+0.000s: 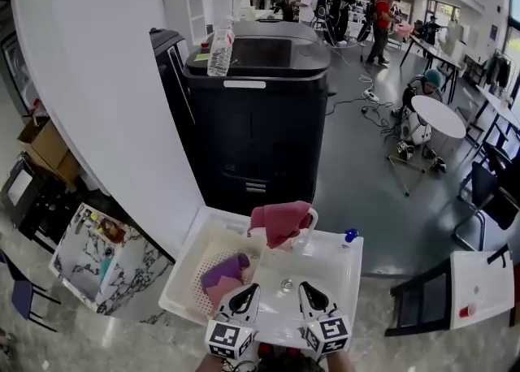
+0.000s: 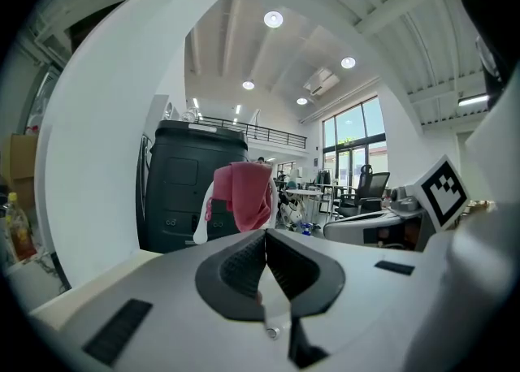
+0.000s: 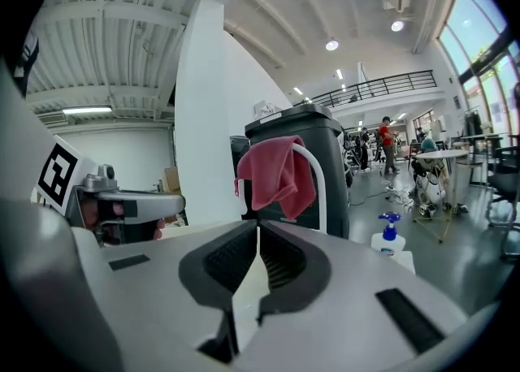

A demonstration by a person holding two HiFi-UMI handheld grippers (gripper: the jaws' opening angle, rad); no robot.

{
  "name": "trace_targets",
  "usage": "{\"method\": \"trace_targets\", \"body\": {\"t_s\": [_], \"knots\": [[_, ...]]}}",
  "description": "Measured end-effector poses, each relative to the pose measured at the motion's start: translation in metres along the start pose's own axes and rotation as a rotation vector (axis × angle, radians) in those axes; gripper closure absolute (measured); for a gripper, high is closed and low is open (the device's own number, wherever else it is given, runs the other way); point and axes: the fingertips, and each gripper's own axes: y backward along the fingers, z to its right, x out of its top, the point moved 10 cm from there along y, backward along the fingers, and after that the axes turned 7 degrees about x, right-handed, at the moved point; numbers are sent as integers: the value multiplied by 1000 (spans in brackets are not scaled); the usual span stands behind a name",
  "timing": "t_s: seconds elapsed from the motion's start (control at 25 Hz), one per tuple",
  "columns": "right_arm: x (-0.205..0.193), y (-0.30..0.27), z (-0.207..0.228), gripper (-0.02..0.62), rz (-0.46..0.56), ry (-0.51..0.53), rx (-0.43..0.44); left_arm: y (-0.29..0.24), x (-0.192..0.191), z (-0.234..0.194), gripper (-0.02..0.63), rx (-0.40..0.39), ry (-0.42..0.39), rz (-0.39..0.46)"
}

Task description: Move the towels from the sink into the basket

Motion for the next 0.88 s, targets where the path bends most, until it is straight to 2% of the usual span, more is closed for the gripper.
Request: {"method": "trace_targets", "body": {"t_s": [0.36, 0.68, 0.88], "knots": [[12, -20, 18, 560, 0, 14, 49, -18, 7, 2, 598, 23, -17, -24], [49, -45, 43, 558, 49, 36, 86, -26, 12, -1, 598, 105, -18, -28], [86, -53, 56, 557, 110, 138, 100, -23, 8, -3, 598, 163, -5, -39]]}}
